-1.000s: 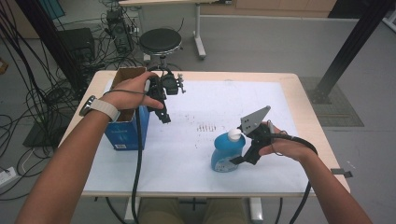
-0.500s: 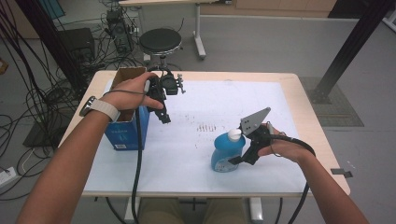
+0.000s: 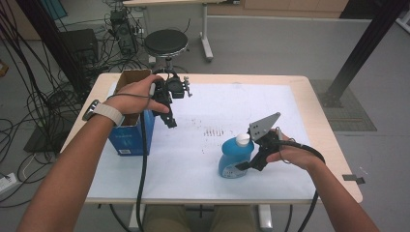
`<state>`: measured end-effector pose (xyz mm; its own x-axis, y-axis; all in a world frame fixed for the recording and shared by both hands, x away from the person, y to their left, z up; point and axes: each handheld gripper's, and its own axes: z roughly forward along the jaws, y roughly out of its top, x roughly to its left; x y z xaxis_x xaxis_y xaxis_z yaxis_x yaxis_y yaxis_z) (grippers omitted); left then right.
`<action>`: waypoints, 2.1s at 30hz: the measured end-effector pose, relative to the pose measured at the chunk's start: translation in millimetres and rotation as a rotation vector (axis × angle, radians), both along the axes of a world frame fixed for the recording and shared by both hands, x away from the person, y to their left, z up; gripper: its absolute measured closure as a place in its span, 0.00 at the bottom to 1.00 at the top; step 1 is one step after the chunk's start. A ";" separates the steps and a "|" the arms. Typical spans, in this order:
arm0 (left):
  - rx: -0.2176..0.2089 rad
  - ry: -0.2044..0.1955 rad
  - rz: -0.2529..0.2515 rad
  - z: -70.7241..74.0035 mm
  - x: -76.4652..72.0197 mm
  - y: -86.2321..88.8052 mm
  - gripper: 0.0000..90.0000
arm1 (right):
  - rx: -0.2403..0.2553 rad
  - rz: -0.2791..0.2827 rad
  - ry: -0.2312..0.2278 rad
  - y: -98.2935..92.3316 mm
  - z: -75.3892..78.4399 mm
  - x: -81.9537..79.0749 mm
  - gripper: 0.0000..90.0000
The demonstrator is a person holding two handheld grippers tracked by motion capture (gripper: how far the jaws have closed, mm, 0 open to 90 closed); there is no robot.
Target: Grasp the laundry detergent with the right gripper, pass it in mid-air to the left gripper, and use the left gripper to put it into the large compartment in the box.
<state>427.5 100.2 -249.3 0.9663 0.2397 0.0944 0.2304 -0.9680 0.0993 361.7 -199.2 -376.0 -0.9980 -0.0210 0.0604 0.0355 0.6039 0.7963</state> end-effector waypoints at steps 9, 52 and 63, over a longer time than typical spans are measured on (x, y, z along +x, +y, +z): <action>0.001 0.000 0.001 -0.4 0.7 -0.1 0.13 | 0.020 0.002 -0.002 -0.5 -3.0 -0.4 0.19; -0.009 0.000 0.008 -2.1 1.0 -0.4 0.13 | 0.080 0.003 0.000 -2.2 -12.0 -0.4 0.26; -0.010 0.000 0.009 -2.5 1.2 -0.7 0.13 | 0.083 0.006 -0.007 -2.0 -13.3 -0.6 0.27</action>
